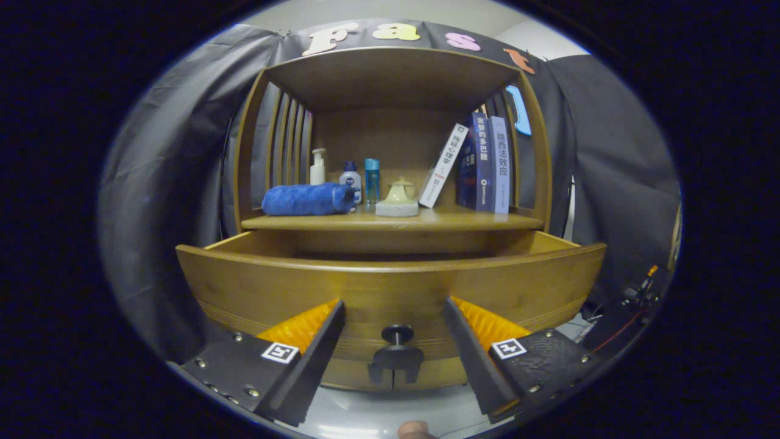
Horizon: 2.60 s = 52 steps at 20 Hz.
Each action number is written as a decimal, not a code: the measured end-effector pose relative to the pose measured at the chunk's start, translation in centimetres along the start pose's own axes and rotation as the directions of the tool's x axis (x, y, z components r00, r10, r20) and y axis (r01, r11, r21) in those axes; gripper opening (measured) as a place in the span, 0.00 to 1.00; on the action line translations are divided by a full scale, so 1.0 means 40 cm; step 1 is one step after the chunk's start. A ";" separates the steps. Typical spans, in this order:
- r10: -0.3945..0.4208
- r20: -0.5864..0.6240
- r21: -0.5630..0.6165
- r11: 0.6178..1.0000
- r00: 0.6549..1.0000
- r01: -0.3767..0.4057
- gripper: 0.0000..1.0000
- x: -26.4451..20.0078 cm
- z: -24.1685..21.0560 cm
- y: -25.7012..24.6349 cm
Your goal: Pull open the drawer, take out the items inside it, and place them on the countertop above the cabinet.
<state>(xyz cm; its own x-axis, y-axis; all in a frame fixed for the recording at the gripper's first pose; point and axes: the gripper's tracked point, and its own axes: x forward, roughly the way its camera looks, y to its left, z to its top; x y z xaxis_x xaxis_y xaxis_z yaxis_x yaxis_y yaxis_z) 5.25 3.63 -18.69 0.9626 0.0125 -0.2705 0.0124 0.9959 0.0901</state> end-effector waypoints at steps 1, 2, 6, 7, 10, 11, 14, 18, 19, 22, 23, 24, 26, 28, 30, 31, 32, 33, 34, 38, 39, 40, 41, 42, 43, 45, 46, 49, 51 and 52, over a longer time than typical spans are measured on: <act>0.000 0.031 0.008 1.000 1.000 0.000 0.99 0.019 0.024 0.001; 0.000 0.007 0.000 1.000 1.000 0.000 0.99 0.053 0.025 0.003; -0.003 0.012 0.000 1.000 1.000 0.003 0.99 0.158 0.043 0.008; -0.004 0.017 0.005 1.000 1.000 0.004 0.99 0.178 0.050 0.010; -0.012 0.019 -0.002 1.000 1.000 0.012 0.99 0.221 0.055 0.014; -0.013 0.022 -0.004 1.000 1.000 0.013 0.99 0.228 0.060 0.014; -0.014 0.021 0.004 1.000 1.000 0.014 0.99 0.252 0.063 0.016; -0.016 0.010 0.004 1.000 1.000 0.016 0.99 0.257 0.065 0.016; -0.031 0.006 0.004 1.000 1.000 0.031 0.99 0.252 0.072 0.012; -0.008 0.026 0.031 1.000 1.000 0.007 0.99 0.192 0.117 0.041; 0.002 0.018 0.023 1.000 1.000 -0.002 0.99 0.168 0.130 0.053; -0.007 -0.004 0.004 1.000 1.000 0.007 0.99 0.132 0.139 0.051; 0.015 0.000 -0.008 1.000 1.000 -0.015 0.99 0.062 0.195 0.077; 0.047 0.037 -0.018 0.999 0.998 -0.046 0.99 -0.022 0.273 0.103; 0.058 0.046 -0.022 0.998 0.997 -0.057 0.99 -0.107 0.343 0.103; 0.076 0.037 -0.006 0.997 0.996 -0.076 0.99 -0.143 0.363 0.111; 0.094 0.043 0.016 0.995 0.995 -0.095 0.99 -0.179 0.389 0.116; 0.104 0.064 0.031 0.994 0.992 -0.107 0.99 -0.218 0.418 0.112; 0.108 0.085 0.040 0.993 0.991 -0.111 0.99 -0.257 0.436 0.096; 0.062 0.134 -0.019 0.998 0.989 -0.060 0.99 -0.334 0.454 -0.024; 0.061 0.150 -0.042 0.998 0.987 -0.056 0.99 -0.344 0.461 -0.044; 0.074 0.169 -0.066 0.996 0.983 -0.064 0.99 -0.350 0.479 -0.051; 0.050 0.174 -0.058 0.997 0.984 -0.041 0.98 -0.349 0.486 -0.080; 0.032 0.167 -0.025 0.999 0.985 -0.028 0.98 -0.350 0.484 -0.111; 0.041 0.170 0.010 0.999 0.985 -0.043 0.97 -0.352 0.489 -0.125; 0.045 0.174 0.038 0.998 0.984 -0.052 0.97 -0.355 0.510 -0.155; 0.034 0.161 0.035 0.999 0.986 -0.040 0.97 -0.351 0.505 -0.186; 0.030 0.173 -0.040 0.999 0.984 -0.023 0.97 -0.371 0.540 -0.242; -0.009 0.186 -0.032 0.999 0.983 0.015 0.97 -0.390 0.552 -0.287; 0.011 0.204 -0.025 1.000 0.979 -0.006 0.98 -0.399 0.568 -0.273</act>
<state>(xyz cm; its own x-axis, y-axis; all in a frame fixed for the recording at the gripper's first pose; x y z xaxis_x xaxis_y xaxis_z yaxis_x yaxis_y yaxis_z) -4.12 -9.50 6.40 0.9976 0.0044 -0.0687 0.0003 0.9977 0.0681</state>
